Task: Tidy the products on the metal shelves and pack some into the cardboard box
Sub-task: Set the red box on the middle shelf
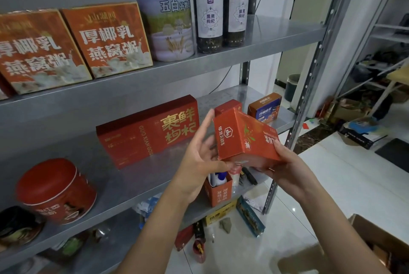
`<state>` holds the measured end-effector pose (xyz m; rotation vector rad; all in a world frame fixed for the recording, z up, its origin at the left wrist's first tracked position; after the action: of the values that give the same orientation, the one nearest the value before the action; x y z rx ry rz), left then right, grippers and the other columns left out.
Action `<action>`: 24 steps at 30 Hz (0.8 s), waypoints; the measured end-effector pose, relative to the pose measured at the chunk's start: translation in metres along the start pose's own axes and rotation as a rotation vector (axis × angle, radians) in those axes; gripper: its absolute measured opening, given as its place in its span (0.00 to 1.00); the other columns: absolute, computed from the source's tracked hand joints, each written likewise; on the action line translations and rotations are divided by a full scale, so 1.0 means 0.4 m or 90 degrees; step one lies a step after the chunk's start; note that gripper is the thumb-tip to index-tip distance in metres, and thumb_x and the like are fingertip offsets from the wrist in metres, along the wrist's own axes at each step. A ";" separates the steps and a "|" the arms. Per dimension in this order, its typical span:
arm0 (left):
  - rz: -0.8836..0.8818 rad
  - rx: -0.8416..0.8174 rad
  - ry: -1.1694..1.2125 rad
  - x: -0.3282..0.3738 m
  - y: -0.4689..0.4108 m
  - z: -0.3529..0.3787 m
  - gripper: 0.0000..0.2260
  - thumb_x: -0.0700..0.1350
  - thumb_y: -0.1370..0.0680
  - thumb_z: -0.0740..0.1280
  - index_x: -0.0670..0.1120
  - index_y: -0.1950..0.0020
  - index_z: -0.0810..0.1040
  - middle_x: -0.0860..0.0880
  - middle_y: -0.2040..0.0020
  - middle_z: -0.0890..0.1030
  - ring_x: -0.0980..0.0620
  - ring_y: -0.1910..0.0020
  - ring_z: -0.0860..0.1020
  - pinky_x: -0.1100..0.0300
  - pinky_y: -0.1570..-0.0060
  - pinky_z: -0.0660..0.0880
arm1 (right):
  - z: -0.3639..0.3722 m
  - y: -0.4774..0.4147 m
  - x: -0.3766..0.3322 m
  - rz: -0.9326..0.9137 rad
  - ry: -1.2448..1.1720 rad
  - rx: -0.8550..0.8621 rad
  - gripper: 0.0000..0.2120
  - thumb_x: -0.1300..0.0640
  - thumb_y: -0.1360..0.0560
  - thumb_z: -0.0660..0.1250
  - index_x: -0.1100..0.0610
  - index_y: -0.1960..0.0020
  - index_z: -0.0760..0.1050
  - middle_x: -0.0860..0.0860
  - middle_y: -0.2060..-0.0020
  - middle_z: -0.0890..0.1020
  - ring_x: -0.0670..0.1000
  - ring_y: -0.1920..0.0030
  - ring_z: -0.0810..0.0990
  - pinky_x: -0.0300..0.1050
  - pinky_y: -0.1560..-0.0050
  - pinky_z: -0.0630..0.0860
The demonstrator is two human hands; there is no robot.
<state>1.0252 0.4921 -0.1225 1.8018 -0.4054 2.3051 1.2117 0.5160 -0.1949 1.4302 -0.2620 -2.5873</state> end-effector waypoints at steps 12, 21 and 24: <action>-0.074 0.159 -0.109 -0.022 0.017 -0.089 0.19 0.39 0.31 0.76 0.47 0.42 0.79 0.53 0.52 0.86 0.56 0.52 0.84 0.64 0.56 0.79 | 0.035 0.017 -0.042 -0.172 0.038 -0.054 0.26 0.63 0.28 0.65 0.50 0.32 0.68 0.51 0.47 0.83 0.50 0.46 0.82 0.47 0.50 0.82; 0.002 0.067 -0.145 0.021 0.026 -0.109 0.28 0.40 0.35 0.76 0.49 0.36 0.76 0.56 0.45 0.83 0.58 0.43 0.79 0.59 0.46 0.78 | 0.034 0.030 -0.086 -0.161 0.266 -0.094 0.44 0.52 0.53 0.85 0.48 0.39 0.74 0.53 0.46 0.83 0.53 0.43 0.81 0.50 0.48 0.80; -0.040 0.024 -0.166 -0.002 0.020 -0.109 0.39 0.48 0.33 0.78 0.60 0.26 0.64 0.60 0.34 0.76 0.58 0.33 0.73 0.52 0.35 0.72 | 0.033 0.041 -0.110 -0.245 0.292 -0.065 0.36 0.58 0.49 0.84 0.45 0.46 0.74 0.48 0.49 0.82 0.50 0.44 0.81 0.47 0.50 0.81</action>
<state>0.9830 0.4987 -0.1340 2.1102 -0.3401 2.0551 1.2245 0.5116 -0.1479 2.1471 0.2271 -2.3859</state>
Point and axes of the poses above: each hand's wrist, its own y-axis away from the middle knuckle, its own z-axis out of the palm, x = y × z, the point moved 9 cm from there along -y, towards the middle knuckle
